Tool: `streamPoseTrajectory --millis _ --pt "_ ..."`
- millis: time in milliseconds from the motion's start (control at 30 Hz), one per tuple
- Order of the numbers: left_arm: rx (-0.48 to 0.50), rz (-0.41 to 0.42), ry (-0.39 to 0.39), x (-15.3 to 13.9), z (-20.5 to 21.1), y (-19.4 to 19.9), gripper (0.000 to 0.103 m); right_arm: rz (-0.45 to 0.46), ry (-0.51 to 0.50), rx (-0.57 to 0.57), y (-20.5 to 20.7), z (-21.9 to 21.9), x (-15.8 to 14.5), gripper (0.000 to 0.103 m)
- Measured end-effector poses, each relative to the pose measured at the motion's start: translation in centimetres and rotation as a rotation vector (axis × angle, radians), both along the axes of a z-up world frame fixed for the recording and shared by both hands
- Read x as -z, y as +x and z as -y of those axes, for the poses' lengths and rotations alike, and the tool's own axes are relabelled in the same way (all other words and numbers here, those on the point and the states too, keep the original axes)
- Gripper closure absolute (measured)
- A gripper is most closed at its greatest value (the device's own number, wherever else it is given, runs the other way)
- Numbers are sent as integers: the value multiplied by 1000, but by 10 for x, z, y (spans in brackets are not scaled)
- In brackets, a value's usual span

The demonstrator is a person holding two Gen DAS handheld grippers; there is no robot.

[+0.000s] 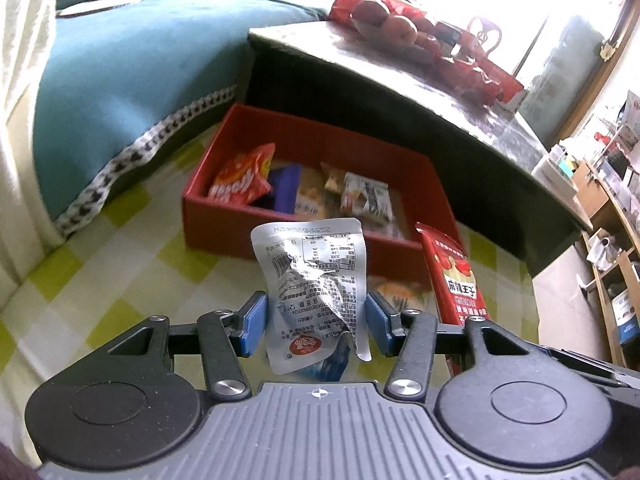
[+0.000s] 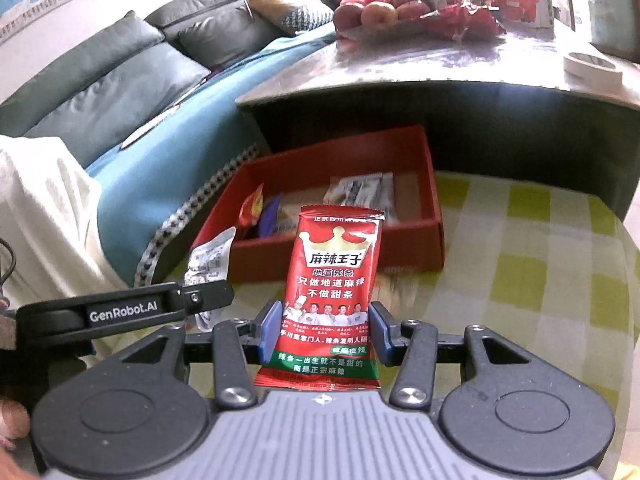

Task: Organize snacks
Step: 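Carry the sachet in the left tool and red packet in the right tool over the red box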

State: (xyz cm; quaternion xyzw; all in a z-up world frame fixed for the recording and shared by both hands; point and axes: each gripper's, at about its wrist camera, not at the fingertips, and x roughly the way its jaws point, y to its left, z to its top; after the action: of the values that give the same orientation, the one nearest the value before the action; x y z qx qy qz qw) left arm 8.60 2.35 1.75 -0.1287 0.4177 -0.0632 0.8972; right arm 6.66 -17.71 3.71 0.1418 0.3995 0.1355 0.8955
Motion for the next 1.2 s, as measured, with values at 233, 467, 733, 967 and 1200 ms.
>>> streamPoseTrajectory --millis 233,467,733,967,1200 --pt "5 34 15 -6 7 28 42 41 13 -1 33 0 -7 54" --pt "1 51 37 -7 10 52 42 66 0 -2 55 0 -9 54" --pt "3 69 60 -8 14 75 42 85 -16 7 71 -1 -10 54" --pt "7 78 70 -8 19 91 42 95 -33 15 84 -1 -8 54" --pt "8 72 88 -3 22 106 42 98 -53 31 99 2 -5 54"
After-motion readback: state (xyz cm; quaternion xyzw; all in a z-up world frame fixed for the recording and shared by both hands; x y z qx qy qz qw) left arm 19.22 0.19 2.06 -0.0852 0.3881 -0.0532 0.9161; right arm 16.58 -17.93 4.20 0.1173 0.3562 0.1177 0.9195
